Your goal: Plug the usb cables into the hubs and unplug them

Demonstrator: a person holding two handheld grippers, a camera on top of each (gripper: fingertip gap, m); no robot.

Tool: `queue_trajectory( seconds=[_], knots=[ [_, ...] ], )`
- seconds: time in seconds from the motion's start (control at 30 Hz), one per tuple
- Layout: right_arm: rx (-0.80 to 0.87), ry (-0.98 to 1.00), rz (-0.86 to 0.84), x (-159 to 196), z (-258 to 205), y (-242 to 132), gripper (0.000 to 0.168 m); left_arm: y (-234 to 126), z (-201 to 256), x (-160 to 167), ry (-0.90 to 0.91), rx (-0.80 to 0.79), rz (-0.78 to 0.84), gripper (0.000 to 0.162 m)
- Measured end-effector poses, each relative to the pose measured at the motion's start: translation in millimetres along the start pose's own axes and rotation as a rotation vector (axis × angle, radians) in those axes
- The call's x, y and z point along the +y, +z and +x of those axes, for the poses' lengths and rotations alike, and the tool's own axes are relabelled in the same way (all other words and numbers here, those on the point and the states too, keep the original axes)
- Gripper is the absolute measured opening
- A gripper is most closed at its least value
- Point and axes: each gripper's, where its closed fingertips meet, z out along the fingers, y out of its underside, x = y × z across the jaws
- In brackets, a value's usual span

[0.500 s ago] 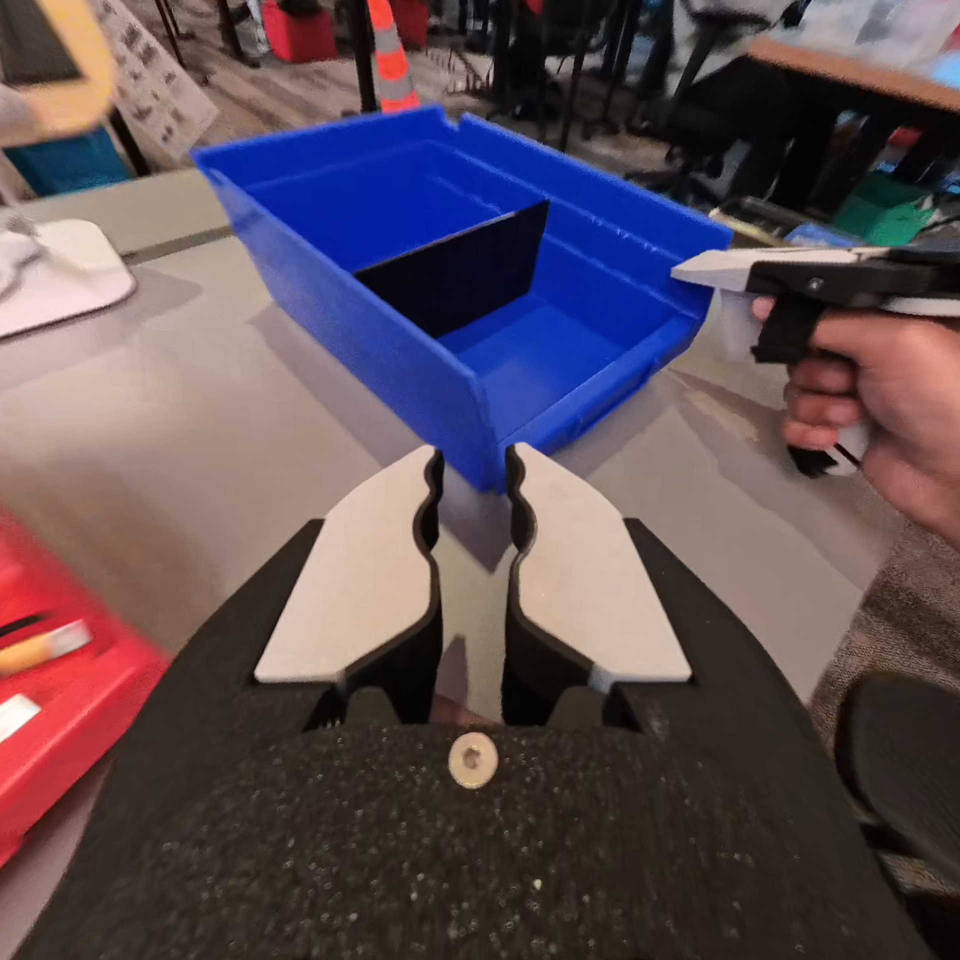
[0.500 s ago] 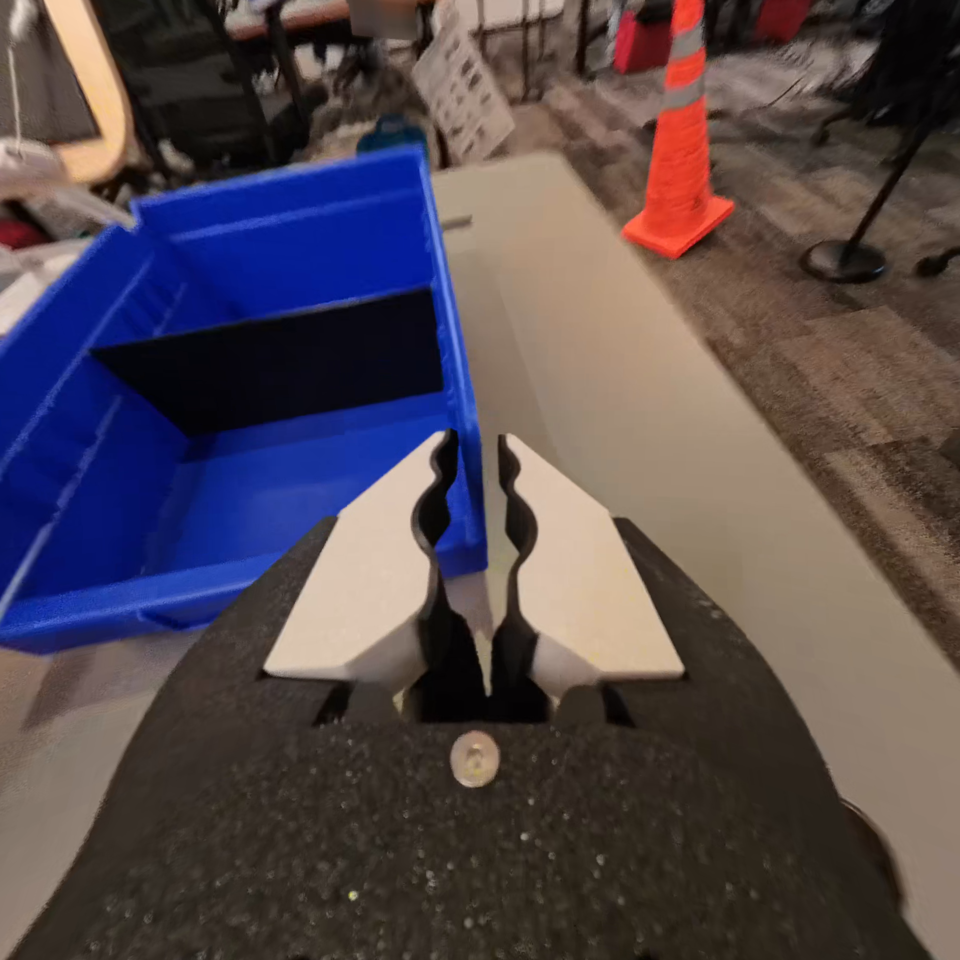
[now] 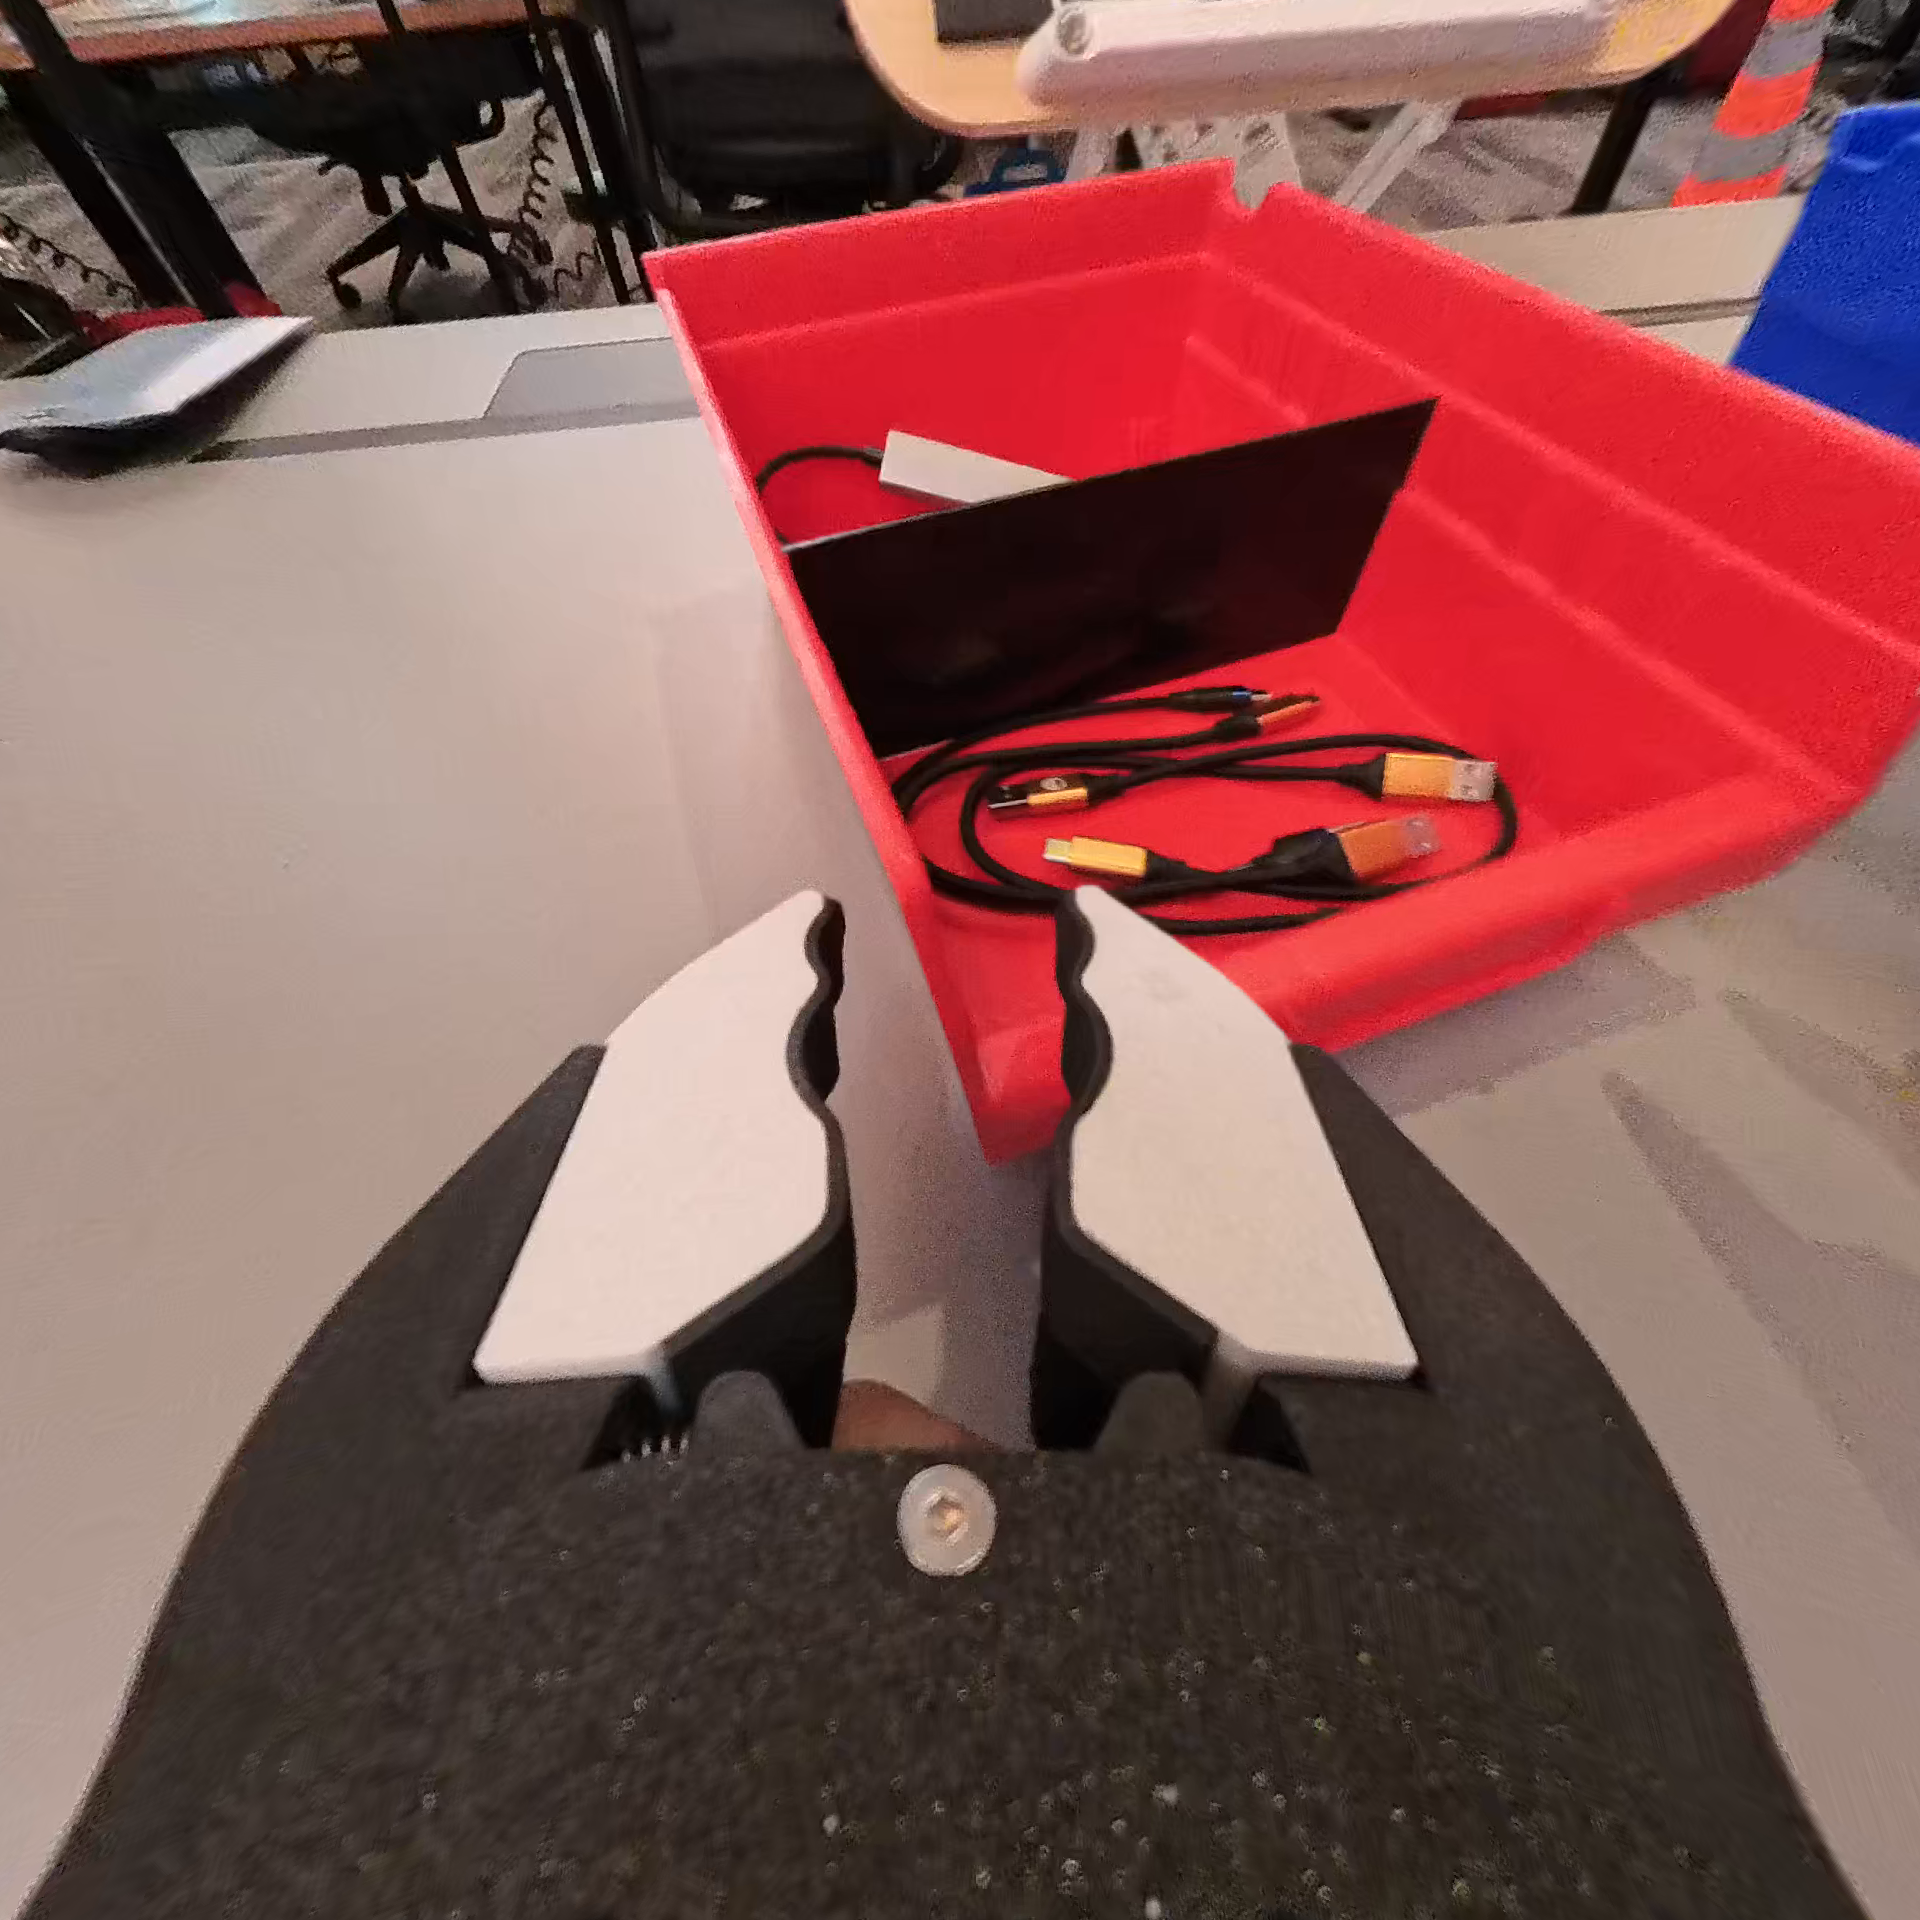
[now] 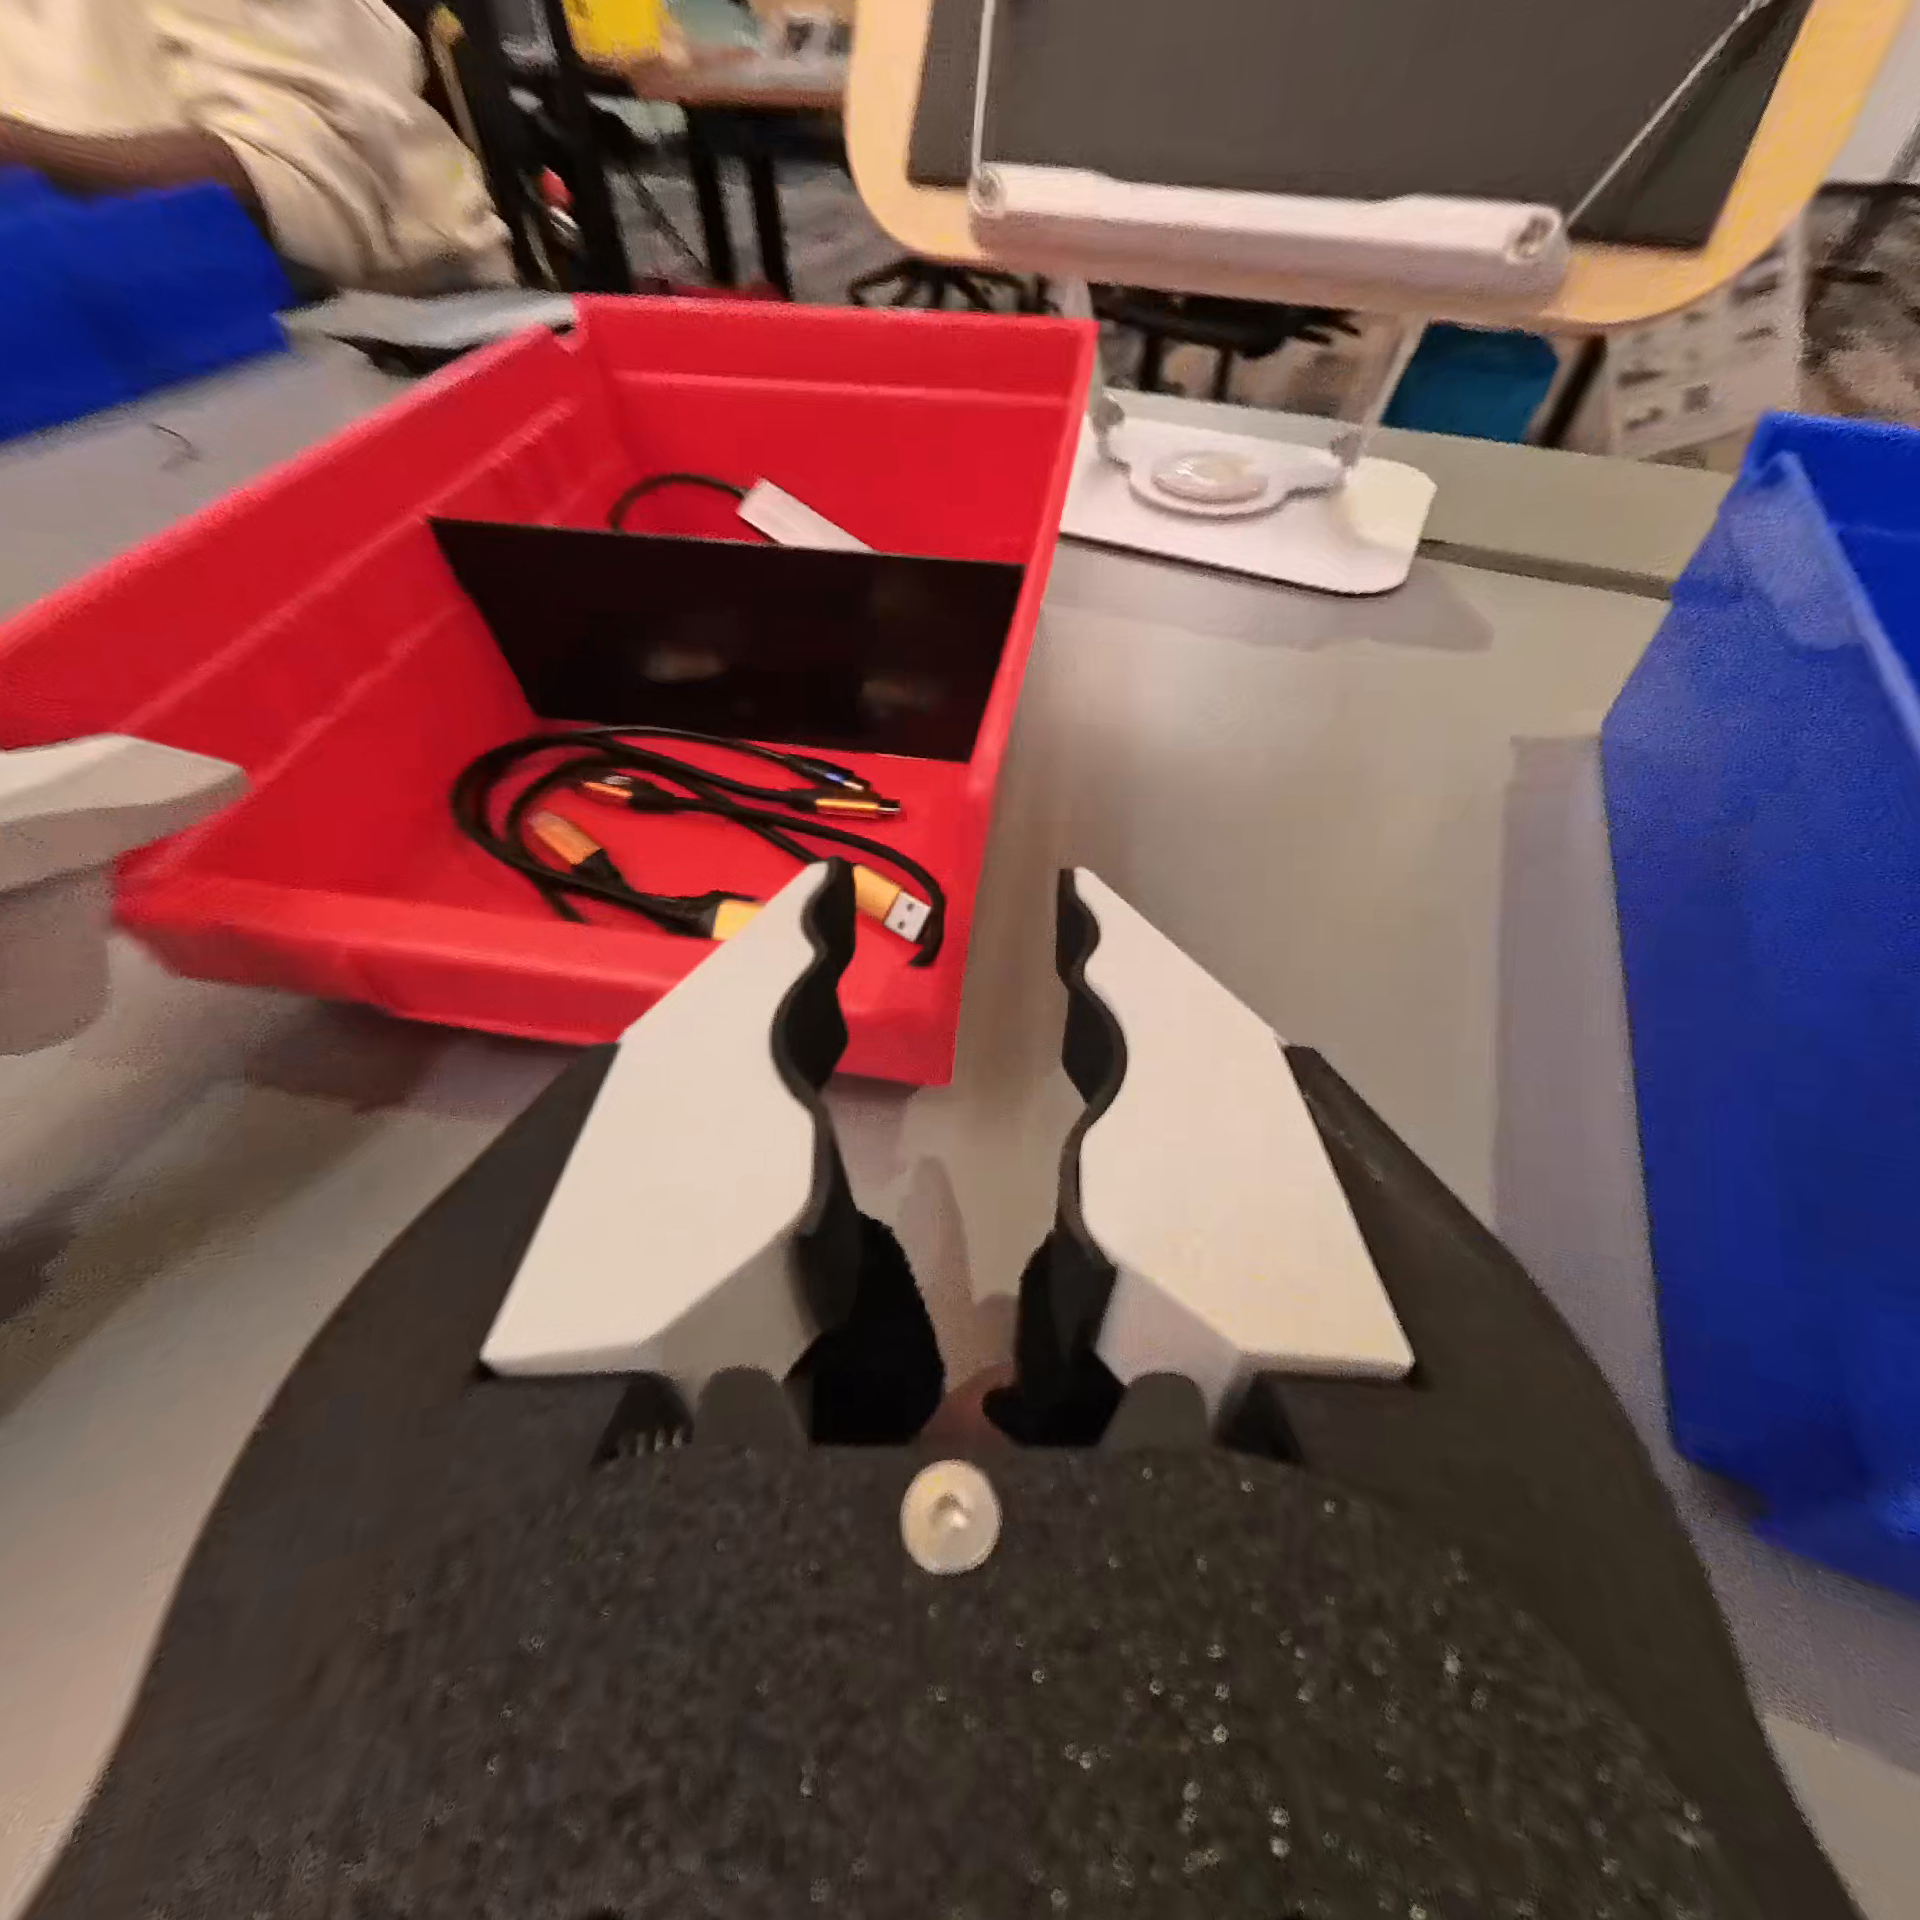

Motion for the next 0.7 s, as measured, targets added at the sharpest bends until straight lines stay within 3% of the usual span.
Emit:
queue_trajectory(
  seconds=[0.07,0.1,0.17,0.33,0.7],
  knots=[
    [0.029,0.021,-0.046,8,-2,21,0.031,13,-1,2,0.011,0.054,-0.024,0.027],
    [0.048,0.060,-0.058,10,0,29,0.014,16,-1,6,0.015,0.084,-0.052,0.020],
    [0.056,0.098,-0.033,5,-2,35,0.004,17,-6,6,0.015,0.078,-0.060,0.016],
    [0.121,0.058,-0.003,-4,-40,36,0.005,14,-45,5,0.023,0.023,-0.097,0.006],
    [0.072,-0.106,-0.007,-14,-216,82,0.009,-2,-228,4,-0.001,-0.014,-0.008,0.001]
  ],
)
